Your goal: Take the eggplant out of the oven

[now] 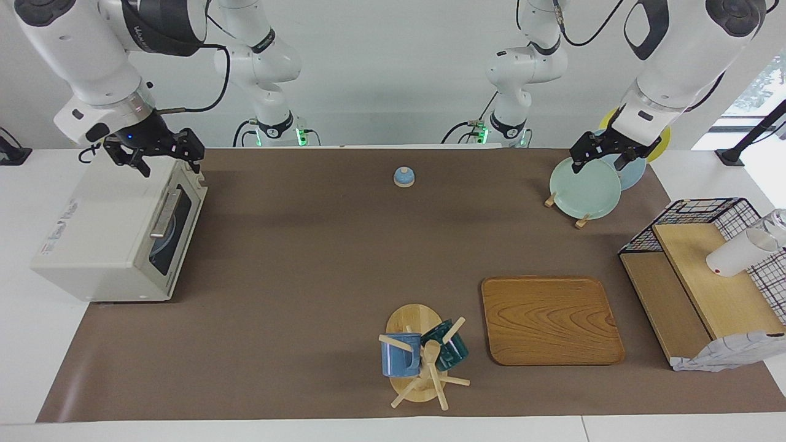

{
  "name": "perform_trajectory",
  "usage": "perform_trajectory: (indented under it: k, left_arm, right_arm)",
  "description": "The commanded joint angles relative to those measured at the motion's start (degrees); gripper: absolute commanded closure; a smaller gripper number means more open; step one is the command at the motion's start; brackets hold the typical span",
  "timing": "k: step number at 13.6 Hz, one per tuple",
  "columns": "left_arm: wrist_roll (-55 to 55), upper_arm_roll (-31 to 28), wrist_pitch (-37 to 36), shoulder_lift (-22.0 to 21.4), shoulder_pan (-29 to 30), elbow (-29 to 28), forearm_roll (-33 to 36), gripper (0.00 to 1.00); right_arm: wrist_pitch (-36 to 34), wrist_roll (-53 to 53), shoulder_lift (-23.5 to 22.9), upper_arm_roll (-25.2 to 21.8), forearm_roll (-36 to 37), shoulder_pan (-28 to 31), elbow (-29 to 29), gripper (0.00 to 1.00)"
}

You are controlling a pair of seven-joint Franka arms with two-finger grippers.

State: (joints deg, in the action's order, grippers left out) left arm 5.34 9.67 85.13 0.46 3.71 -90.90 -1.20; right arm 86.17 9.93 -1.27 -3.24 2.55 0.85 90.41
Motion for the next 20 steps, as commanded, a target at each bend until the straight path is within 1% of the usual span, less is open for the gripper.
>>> perform_trajectory:
  k: [1,8,9,10,11,12,13,16,17,18,20]
  left_arm:
    - [-0.07,0.17,0.48,-0.99,0.50,-0.77,0.58,0.00]
    - [-0.07,0.26,0.48,-0.99,0.50,-0.77,0.58,0.00]
    - [-0.07,0.17,0.39,-0.99,0.50,-0.77,0.58,0.00]
    - [-0.07,0.17,0.48,-0.99,0.50,-0.77,0.58,0.00]
    - [-0.07,0.17,0.48,-0.99,0.50,-0.77,0.58,0.00]
    - [-0.07,0.26,0.48,-0.99,0.50,-0.77,0.58,0.00]
    - [-0.07,0.17,0.39,-0.99,0.50,-0.77,0.58,0.00]
    - [-0.07,0.26,0.48,-0.99,0.50,-0.77,0.58,0.00]
    - [-0.07,0.17,0.39,-0.99,0.50,-0.77,0.58,0.00]
    - [-0.07,0.17,0.39,-0.99,0.50,-0.77,0.58,0.00]
    - [-0.07,0.26,0.48,-0.99,0.50,-0.77,0.58,0.00]
  right_arm:
    - [-0.74,-0.79,-0.57,0.25,-1.49,0.56,-1.20,0.00]
    - [-1.79,0.25,0.04,-0.09,-1.49,0.47,-0.32,0.00]
    - [-1.01,1.92,0.56,-0.36,-1.67,0.82,0.90,0.20]
    - [1.95,3.50,1.18,-0.45,-1.58,0.82,2.83,0.80]
    - [5.81,3.69,2.84,-0.36,-1.49,0.65,6.85,1.00]
    - [7.85,3.69,4.68,-0.36,-1.49,0.73,10.98,1.00]
    - [8.74,3.26,5.83,-0.36,-1.49,0.99,13.37,1.00]
    - [11.02,2.64,6.19,-0.62,0.17,1.52,16.28,1.00]
    - [14.34,0.72,6.63,-0.54,0.35,4.40,19.43,1.00]
    - [15.94,-1.21,7.24,-0.54,0.35,5.47,21.37,1.00]
    - [16.83,-2.64,6.99,-0.54,0.96,6.09,23.49,1.00]
